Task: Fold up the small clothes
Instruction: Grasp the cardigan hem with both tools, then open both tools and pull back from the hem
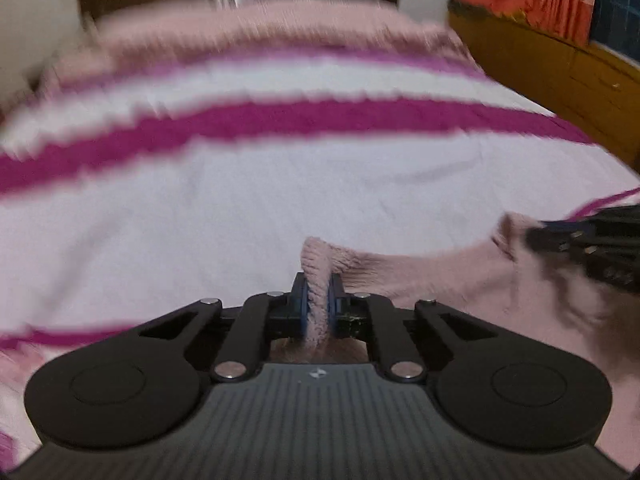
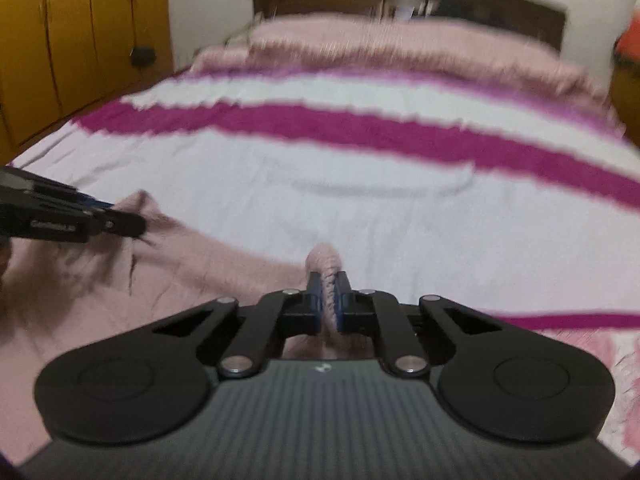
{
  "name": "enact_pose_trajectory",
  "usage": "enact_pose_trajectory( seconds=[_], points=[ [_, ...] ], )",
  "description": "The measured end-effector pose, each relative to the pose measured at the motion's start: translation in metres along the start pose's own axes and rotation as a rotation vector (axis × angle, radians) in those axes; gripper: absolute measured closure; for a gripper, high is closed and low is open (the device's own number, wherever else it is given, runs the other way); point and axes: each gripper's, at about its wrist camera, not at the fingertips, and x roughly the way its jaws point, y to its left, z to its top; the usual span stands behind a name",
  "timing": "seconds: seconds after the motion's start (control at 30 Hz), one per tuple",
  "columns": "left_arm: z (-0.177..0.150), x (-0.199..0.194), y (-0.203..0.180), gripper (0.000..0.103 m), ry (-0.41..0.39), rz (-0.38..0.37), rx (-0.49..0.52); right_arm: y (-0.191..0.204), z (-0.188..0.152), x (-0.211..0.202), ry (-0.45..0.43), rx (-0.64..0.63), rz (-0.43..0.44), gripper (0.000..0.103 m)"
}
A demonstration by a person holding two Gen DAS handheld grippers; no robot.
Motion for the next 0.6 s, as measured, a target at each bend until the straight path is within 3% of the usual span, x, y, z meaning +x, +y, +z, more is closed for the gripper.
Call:
enact_pose_trajectory(
  seconds=[0.07, 0.2, 0.33, 0.43, 0.47, 0.5, 0.6],
  points=[
    [-0.002, 0.002, -0.011, 0.092, -0.043, 0.088, 0.058, 0.001, -0.001, 0.005, -0.013, -0.009, -0.033, 0.094],
    [-0.009, 0.034, -0.010, 0.091, 0.046, 0.108, 0.008, -0.003, -0.008, 0.030, 0.085, 0.026, -0.045, 0.092],
    [-0.009, 0.035, -0.006, 0.090, 0.053, 0.103, -0.041, -0.006, -0.005, 0.030, 0.088, 0.062, -0.052, 0.092],
    [-0.003, 0.024, 0.001, 0.085, 0.075, 0.088, -0.074, -0.010, -0.002, 0.016, 0.067, 0.125, -0.070, 0.069],
    [-0.002, 0.016, 0.003, 0.083, 0.076, 0.082, -0.081, -0.012, -0.002, 0.009, 0.053, 0.144, -0.068, 0.052],
    [-0.001, 0.007, 0.005, 0.080, 0.075, 0.077, -0.087, -0.013, -0.002, -0.001, 0.031, 0.158, -0.059, 0.042],
    [-0.002, -0.024, 0.004, 0.070, 0.049, 0.071, -0.087, -0.012, 0.001, -0.025, 0.014, 0.161, -0.041, 0.041]
  ],
)
